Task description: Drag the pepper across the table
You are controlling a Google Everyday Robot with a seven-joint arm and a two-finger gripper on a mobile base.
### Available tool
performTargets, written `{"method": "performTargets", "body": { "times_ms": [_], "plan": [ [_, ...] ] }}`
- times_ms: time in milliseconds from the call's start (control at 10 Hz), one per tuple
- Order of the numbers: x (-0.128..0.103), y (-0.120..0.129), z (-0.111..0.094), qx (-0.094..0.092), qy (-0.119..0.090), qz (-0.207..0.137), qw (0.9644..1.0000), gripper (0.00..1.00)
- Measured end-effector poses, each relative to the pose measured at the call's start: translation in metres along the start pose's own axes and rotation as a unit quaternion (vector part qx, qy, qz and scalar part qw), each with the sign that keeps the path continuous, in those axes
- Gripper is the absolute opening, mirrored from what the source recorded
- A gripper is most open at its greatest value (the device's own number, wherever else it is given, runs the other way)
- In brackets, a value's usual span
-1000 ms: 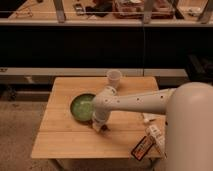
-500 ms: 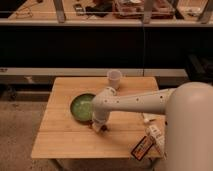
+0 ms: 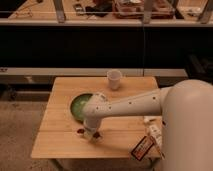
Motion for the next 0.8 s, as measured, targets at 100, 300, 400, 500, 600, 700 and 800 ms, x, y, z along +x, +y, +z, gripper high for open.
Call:
{"method": "performTargets", "body": {
  "times_ms": [100,300,400,500,600,700,800],
  "plan": [
    [0.004,-0.007,0.003,0.002,-0.003,-0.011,0.9999,0.21],
    [0.022,-0.029,0.009,0.009,-0.007,-0.040,0.9991,0.21],
    [0.028,-0.036,0.011,0.012,-0.007,-0.049,0.9987,0.21],
    [0.038,-0.045,0.014,0.018,-0.007,-0.061,0.9979,0.21],
    [0.046,-0.053,0.017,0.023,-0.007,-0.073,0.9970,0.21],
    [0.052,-0.059,0.020,0.029,-0.007,-0.081,0.9963,0.21],
    [0.056,-0.063,0.023,0.034,-0.006,-0.085,0.9958,0.21]
  ]
}}
